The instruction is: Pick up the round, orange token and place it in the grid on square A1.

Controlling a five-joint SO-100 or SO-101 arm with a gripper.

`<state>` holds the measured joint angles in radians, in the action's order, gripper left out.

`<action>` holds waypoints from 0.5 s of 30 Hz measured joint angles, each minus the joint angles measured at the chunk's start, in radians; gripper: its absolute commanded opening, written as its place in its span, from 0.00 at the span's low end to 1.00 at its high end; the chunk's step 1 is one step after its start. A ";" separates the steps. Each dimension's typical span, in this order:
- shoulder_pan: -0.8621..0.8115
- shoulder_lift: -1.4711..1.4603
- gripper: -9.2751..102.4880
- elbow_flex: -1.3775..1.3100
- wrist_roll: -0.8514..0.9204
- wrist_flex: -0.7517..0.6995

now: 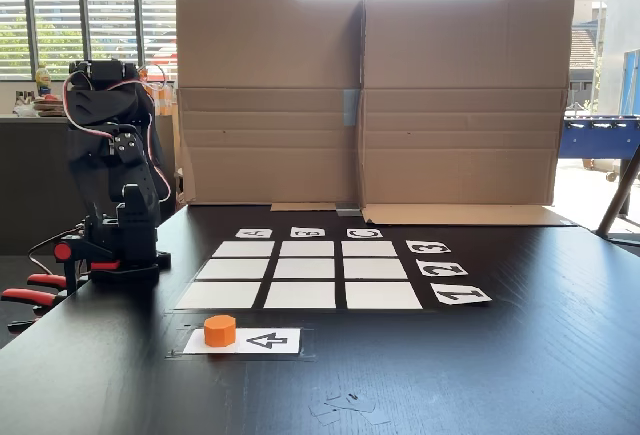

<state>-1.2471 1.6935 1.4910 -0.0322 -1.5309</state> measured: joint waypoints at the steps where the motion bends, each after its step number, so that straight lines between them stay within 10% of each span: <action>1: 0.011 -0.017 0.37 -0.005 -0.008 0.000; 15: 0.155 -0.291 0.37 -0.152 -0.101 0.002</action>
<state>-1.0922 1.4021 1.3392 -0.1335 -1.5294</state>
